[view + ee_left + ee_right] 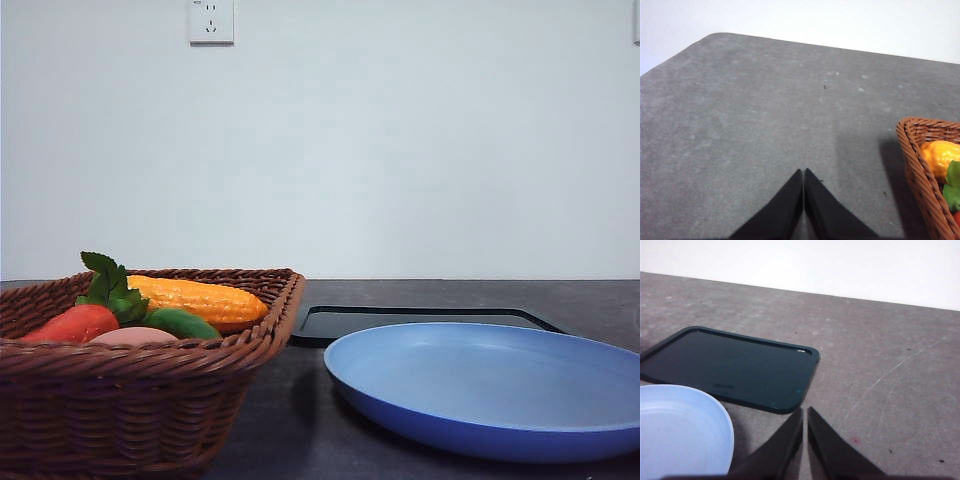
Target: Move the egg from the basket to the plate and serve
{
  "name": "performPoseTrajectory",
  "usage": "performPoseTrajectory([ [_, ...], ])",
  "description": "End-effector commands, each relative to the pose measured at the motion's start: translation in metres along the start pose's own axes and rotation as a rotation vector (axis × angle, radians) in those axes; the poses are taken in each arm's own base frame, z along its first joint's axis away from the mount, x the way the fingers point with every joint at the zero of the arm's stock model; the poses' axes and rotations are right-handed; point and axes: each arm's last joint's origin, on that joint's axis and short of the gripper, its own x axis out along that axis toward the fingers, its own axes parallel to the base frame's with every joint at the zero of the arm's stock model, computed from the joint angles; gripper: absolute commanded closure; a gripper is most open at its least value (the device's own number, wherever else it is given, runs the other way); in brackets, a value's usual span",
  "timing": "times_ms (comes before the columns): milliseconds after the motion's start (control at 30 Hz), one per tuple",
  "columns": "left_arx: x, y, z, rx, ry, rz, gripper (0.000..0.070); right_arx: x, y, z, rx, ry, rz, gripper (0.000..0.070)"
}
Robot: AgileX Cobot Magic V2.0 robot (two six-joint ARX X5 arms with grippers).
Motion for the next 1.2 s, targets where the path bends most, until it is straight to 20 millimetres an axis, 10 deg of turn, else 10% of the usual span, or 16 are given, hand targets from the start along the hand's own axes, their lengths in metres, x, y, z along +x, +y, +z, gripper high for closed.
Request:
performPoseTrajectory([
  [0,0.002,0.001,-0.009,-0.006,0.034,0.002,0.07,0.001,0.0,-0.002,0.023,0.008,0.006,0.07],
  [400,0.002,-0.001,-0.009,-0.411,0.048,-0.039,0.07,0.001,0.001,-0.002,0.408,0.009,0.009,0.07],
  [700,0.0,-0.004,-0.007,-0.385,0.099,-0.141,0.07,-0.001,0.001,0.004,0.498,-0.014,0.013,0.07],
  [1167,-0.003,-0.016,0.057,-0.357,0.23,-0.257,0.07,-0.007,-0.001,0.069,0.493,0.059,-0.003,0.07],
])
